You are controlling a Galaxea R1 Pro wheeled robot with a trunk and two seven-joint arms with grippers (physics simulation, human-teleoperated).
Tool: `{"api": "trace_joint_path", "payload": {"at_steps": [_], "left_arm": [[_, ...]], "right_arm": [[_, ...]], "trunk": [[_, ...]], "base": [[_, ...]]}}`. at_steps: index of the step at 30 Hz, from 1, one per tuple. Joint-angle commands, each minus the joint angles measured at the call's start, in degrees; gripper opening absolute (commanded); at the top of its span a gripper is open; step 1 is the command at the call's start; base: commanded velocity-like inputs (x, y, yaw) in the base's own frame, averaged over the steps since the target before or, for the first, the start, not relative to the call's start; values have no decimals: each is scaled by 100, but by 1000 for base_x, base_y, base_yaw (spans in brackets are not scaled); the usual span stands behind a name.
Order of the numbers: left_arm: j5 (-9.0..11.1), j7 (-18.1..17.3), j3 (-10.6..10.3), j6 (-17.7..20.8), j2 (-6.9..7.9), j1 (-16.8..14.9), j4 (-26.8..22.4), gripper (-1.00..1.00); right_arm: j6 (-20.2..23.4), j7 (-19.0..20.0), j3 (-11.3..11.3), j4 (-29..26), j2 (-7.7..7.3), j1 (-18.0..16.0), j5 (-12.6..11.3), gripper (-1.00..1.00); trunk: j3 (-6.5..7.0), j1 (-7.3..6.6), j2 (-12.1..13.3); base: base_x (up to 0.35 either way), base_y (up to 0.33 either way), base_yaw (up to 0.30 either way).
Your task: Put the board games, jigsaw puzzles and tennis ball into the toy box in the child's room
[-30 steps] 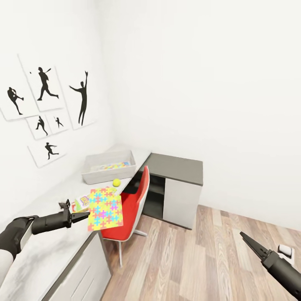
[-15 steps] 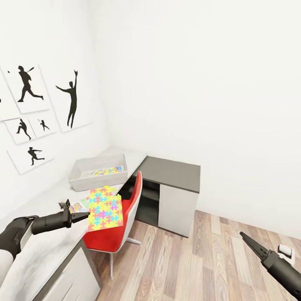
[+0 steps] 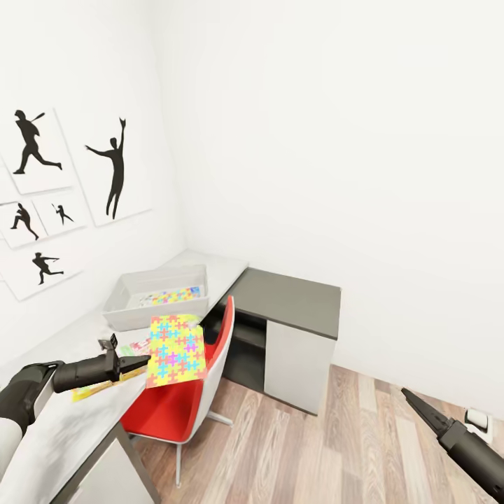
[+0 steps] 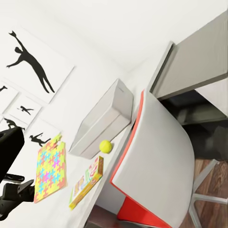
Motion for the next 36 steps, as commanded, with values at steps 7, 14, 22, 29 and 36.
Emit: {"api": "trace_joint_path", "payload": {"at_steps": [7, 14, 22, 29, 36], "left_arm": [[-4, -24, 2, 58, -1, -2, 1, -100], [2, -24, -2, 57, -1, -1, 1, -100], [1, -24, 1, 54, -1, -1, 1, -100], [-2, -24, 3, 53, -1, 0, 1, -100], [-3, -24, 4, 57, -1, -1, 1, -100]], "right_arm": [[34, -5, -2, -4, -2, 0, -30, 100], [33, -5, -3, -4, -2, 0, -30, 100], [28, -6, -5, -4, -2, 0, -26, 100], [20, 1, -5, -4, -2, 0, -21, 100], [19, 10, -6, -4, -2, 0, -22, 100]], "trunk": [[25, 6, -11], [63, 6, -11], [76, 6, -11], [76, 6, -11], [78, 6, -11]], "base": [[181, 13, 233], [57, 2, 240], [4, 0, 81], [0, 0, 4], [0, 0, 28]]}}
